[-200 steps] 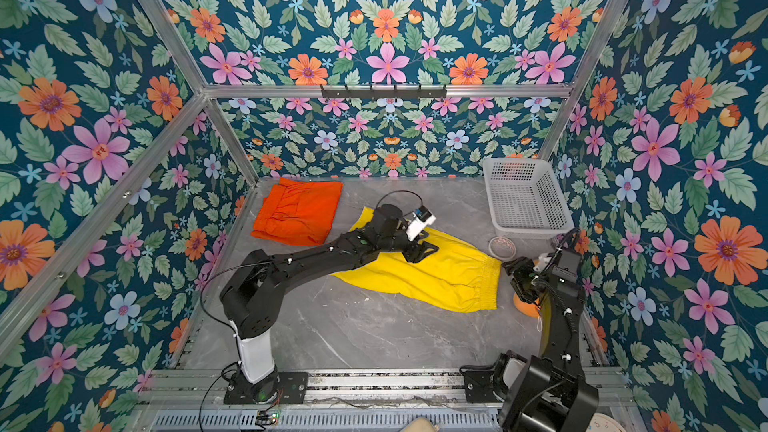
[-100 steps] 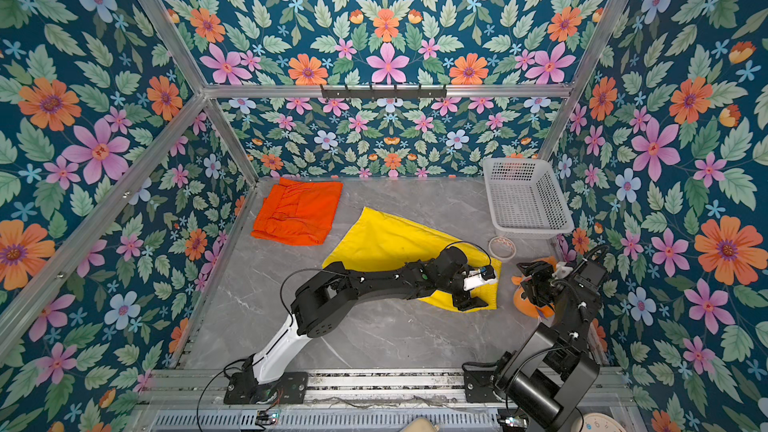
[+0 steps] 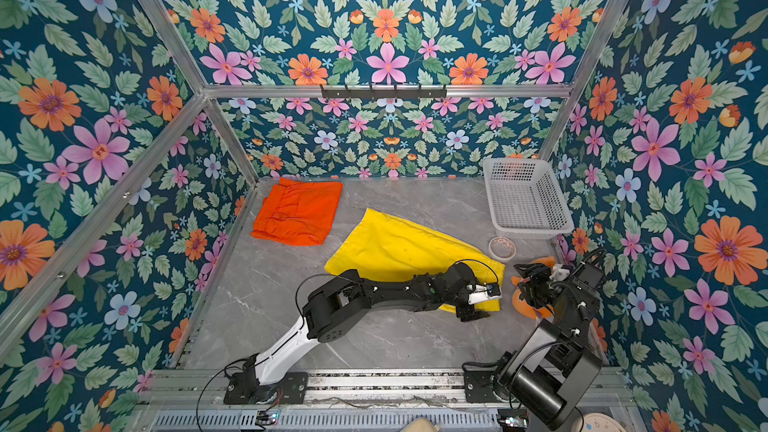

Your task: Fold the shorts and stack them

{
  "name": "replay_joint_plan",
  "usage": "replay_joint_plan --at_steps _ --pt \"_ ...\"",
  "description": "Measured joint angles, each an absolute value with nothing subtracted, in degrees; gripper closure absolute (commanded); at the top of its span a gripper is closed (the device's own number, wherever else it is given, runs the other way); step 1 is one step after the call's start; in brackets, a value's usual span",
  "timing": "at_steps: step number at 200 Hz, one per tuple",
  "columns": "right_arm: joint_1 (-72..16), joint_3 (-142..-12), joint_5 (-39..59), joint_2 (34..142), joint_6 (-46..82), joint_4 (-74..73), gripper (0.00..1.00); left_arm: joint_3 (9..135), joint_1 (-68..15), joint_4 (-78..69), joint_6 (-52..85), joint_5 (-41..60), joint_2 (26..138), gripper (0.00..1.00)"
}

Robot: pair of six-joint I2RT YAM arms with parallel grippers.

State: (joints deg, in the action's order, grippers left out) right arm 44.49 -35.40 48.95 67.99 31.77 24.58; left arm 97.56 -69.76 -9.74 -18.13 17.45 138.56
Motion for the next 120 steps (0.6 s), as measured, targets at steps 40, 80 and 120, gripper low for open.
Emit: replay_joint_plan --at_steps 40,80,120 --pt "44.4 -35.44 49.23 66.7 31.33 25.85 0.38 92.92 -69.63 -15.7 -16.25 14.48 137.05 0.58" --pt "41.39 -37.58 48.21 65.43 31.33 27.79 0.38 84.33 -68.53 -20.97 -11.77 14.79 131.48 0.7" --pt "34.48 -40.58 46.83 66.87 32.21 30.24 0.37 77.34 -67.46 -27.92 -8.67 14.98 126.93 0.7"
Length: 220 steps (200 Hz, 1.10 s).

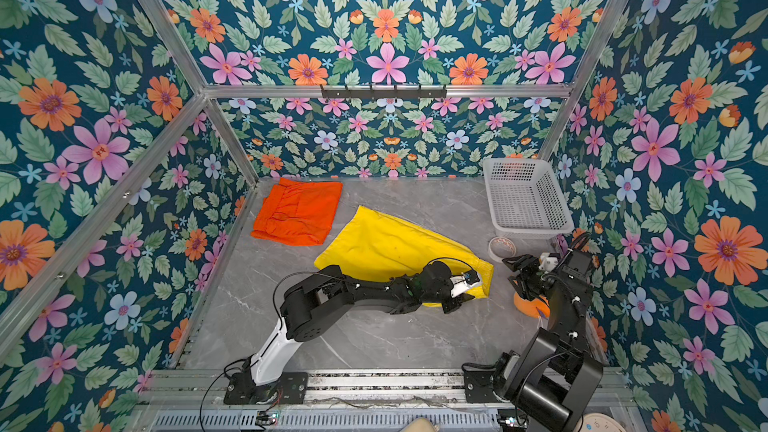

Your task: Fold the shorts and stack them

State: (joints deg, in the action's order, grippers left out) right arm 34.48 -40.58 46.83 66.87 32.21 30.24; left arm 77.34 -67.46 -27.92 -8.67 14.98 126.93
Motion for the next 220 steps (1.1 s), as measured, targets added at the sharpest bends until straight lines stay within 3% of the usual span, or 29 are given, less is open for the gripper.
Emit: replay_joint_plan --at_steps 70,179,197,220 --pt "27.4 -39.88 44.8 70.52 35.73 33.21 0.28 73.52 -66.41 -34.96 -6.35 14.98 125.45 0.69" --pt "21.91 -35.2 47.83 79.31 42.68 22.83 0.28 73.54 -66.37 -36.42 -5.98 15.62 125.47 0.68" --pt "20.14 -35.57 47.9 80.44 43.42 20.99 0.34 73.54 -66.37 -36.4 -5.96 16.71 125.47 0.64" --pt "19.31 -35.51 47.62 80.12 44.01 19.88 0.61 73.84 -66.35 -35.68 -5.1 17.82 125.05 0.46"
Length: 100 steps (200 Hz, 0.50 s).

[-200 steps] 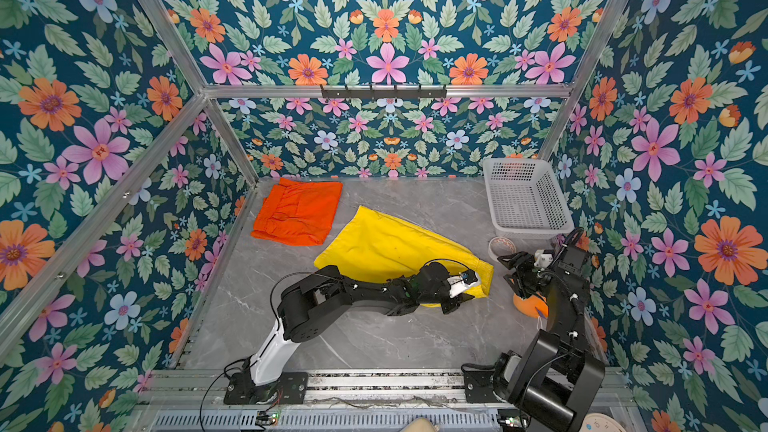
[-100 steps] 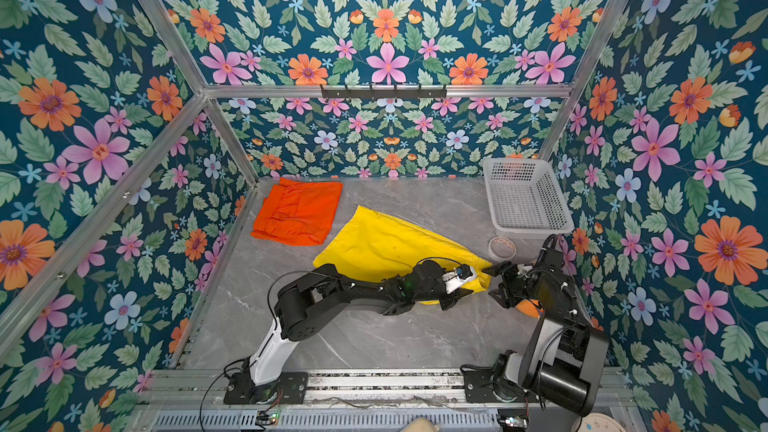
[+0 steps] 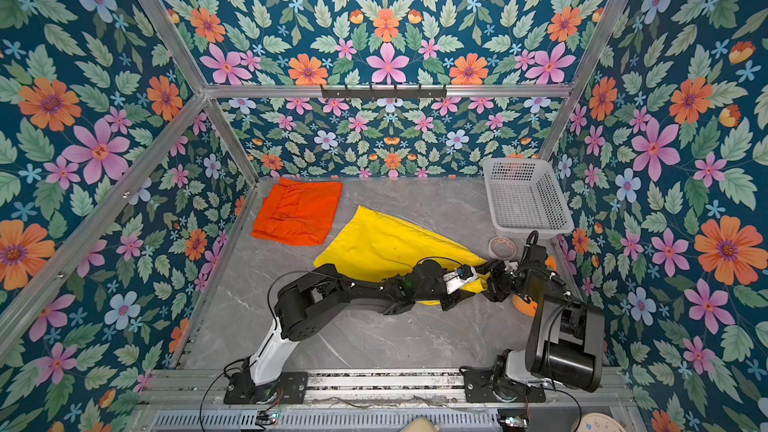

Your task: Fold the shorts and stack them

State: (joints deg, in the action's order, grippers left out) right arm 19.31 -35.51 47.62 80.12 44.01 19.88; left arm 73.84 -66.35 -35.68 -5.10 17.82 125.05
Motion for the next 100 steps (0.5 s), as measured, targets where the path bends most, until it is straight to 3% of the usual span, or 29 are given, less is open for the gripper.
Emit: replay_joint_plan --at_steps 17,35,100 --pt "19.16 -36.32 46.81 78.94 43.57 21.15 0.76 73.12 -65.95 -34.22 -3.77 18.85 122.56 0.38" --pt "18.96 -38.02 45.12 76.58 41.43 24.27 0.83 71.37 -64.84 -32.86 -1.32 20.53 118.3 0.35" --pt "17.37 -51.31 35.92 66.72 29.61 41.91 0.86 65.43 -52.42 -15.99 16.05 17.47 100.33 0.37"
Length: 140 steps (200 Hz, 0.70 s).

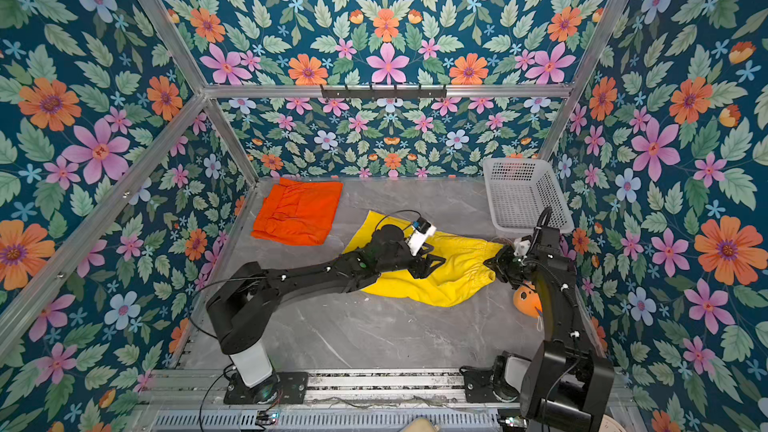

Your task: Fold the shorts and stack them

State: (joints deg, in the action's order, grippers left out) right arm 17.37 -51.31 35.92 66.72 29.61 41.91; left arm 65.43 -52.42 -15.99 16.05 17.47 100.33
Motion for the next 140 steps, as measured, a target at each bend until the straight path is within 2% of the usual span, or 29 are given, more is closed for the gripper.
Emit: replay_joint_plan --at_steps 45,62,83,113,140 --pt "13.96 -63.94 29.12 70.06 21.21 52.29 0.86 58.89 -39.7 -0.32 24.88 14.11 93.03 0.36" --pt "11.94 -68.47 26.13 71.96 19.14 55.37 0.86 56.64 -36.71 2.33 26.48 14.76 91.9 0.41" --pt "8.69 -74.39 21.93 74.24 17.39 58.61 0.86 54.48 -32.38 3.95 28.53 15.49 92.14 0.42" --pt "3.81 -81.67 15.86 77.38 15.75 61.52 0.86 53.6 -30.17 4.49 29.63 16.75 93.73 0.42" --pt "0.4 -87.18 11.29 80.23 14.63 63.35 0.86 53.06 -29.04 3.16 30.28 18.87 96.01 0.46"
